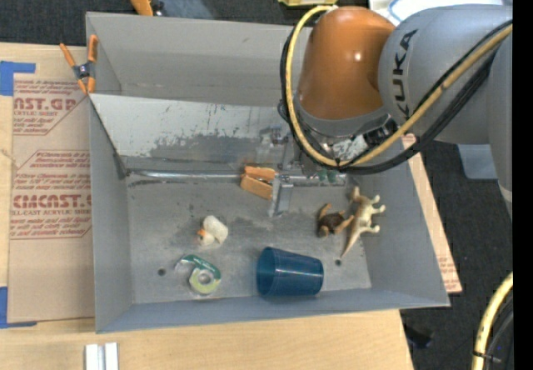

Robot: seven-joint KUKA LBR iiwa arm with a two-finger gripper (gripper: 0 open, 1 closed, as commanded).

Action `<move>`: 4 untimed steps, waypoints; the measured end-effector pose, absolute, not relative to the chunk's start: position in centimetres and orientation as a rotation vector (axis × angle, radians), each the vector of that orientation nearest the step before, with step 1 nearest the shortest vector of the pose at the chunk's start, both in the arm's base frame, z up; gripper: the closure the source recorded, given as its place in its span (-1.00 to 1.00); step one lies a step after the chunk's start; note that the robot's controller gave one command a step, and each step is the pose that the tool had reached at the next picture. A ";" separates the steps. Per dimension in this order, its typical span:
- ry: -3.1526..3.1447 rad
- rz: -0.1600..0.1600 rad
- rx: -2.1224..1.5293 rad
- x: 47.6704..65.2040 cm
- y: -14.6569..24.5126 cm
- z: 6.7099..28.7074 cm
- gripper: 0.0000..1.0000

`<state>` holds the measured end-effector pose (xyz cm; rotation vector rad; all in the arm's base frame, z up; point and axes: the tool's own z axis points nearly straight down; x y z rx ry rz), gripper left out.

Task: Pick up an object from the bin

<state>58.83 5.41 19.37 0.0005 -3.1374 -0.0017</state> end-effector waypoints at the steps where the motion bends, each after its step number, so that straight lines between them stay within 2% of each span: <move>1: -3.144 -0.002 0.000 59.0 5.4 19.7 -1.00; 2: -3.146 -0.002 0.135 58.0 10.2 12.0 -1.00; 3: -3.088 0.000 0.649 57.5 13.8 12.9 -1.00; 4: -3.092 -0.006 0.562 56.5 15.7 9.8 -1.00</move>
Offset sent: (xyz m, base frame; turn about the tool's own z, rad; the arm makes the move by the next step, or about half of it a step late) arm -0.0168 0.0781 -0.1237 -0.1394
